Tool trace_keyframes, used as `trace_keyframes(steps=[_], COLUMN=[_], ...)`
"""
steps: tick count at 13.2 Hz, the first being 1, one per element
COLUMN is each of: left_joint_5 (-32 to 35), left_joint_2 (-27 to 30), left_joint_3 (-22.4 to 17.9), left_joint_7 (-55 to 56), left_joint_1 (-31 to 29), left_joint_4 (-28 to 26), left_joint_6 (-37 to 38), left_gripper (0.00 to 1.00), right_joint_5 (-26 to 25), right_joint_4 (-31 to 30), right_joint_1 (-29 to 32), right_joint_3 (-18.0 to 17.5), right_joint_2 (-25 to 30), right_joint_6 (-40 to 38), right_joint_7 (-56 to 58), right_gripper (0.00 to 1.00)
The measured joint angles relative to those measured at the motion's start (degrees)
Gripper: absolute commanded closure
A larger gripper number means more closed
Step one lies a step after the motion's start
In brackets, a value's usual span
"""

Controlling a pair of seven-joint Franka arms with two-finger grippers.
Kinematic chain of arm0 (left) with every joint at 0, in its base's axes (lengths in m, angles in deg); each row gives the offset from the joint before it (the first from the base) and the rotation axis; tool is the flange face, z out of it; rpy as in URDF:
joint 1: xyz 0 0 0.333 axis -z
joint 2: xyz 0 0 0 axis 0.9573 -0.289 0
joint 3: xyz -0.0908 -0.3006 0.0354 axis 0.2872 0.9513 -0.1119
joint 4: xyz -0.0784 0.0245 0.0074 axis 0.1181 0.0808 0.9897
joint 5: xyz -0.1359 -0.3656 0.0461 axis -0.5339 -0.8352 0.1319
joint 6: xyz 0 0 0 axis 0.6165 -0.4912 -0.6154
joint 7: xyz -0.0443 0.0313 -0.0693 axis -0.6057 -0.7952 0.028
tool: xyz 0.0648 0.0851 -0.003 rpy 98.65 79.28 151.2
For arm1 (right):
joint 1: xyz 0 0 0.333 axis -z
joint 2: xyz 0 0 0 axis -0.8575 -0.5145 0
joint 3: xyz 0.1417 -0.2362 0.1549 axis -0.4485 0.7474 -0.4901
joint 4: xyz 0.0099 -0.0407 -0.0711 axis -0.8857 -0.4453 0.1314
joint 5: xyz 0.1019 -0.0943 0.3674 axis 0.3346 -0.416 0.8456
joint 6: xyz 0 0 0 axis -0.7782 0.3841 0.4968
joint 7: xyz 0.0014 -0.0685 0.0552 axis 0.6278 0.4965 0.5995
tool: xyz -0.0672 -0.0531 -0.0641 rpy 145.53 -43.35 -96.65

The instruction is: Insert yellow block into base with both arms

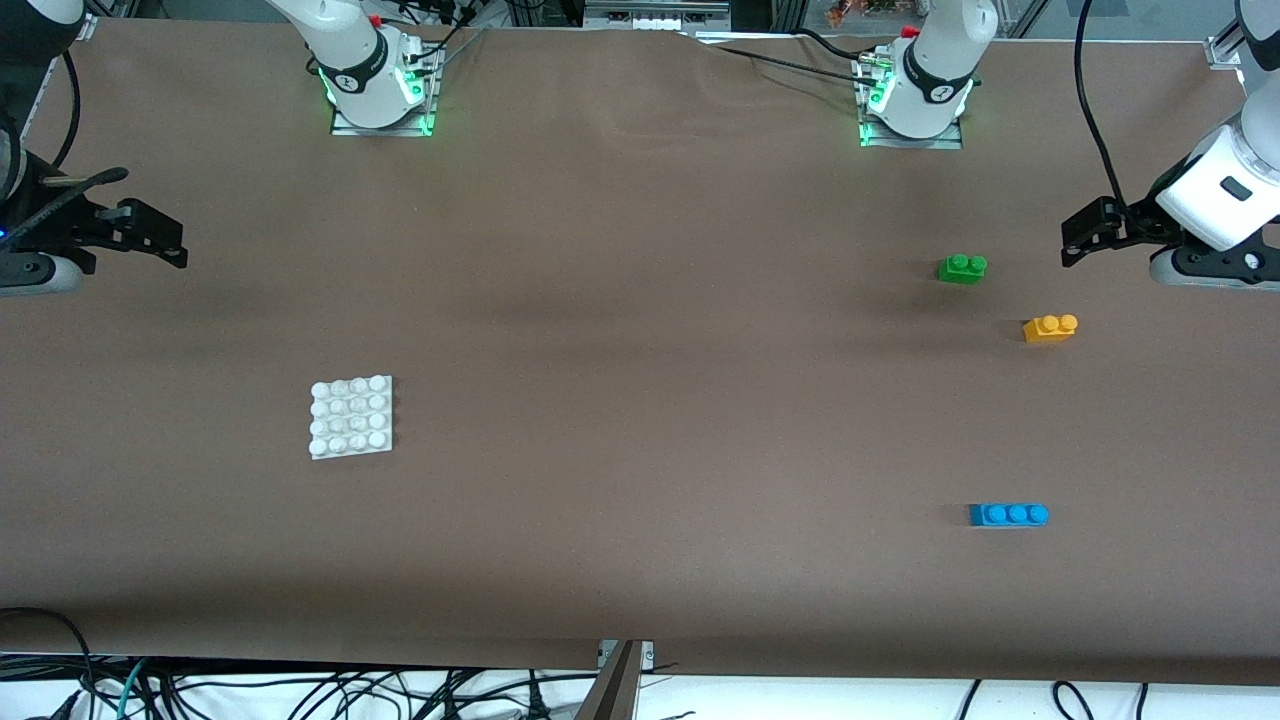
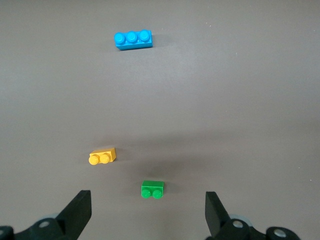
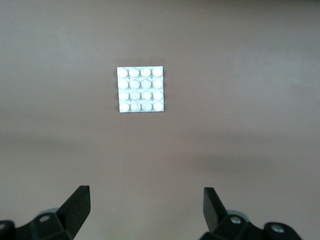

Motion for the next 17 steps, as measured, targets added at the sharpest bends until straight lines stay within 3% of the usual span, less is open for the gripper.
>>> trace_keyframes(steps=[17], left_joint_5=[0.0], left_joint_2=[0.0], left_joint_3=[-0.39], left_joint_7=[0.08], left_joint_1=[-0.59], left_joint_4=[0.0], left_joint_6=[0.0], left_gripper=[0.0], right_joint_5=[0.03], right_joint_4=[0.03], right_joint_1=[0.0], right_joint_3=[-0.01], right_joint_2=[-0.6], right_joint_6=[1.72], right_joint_7=[-1.14], right_gripper=[0.0])
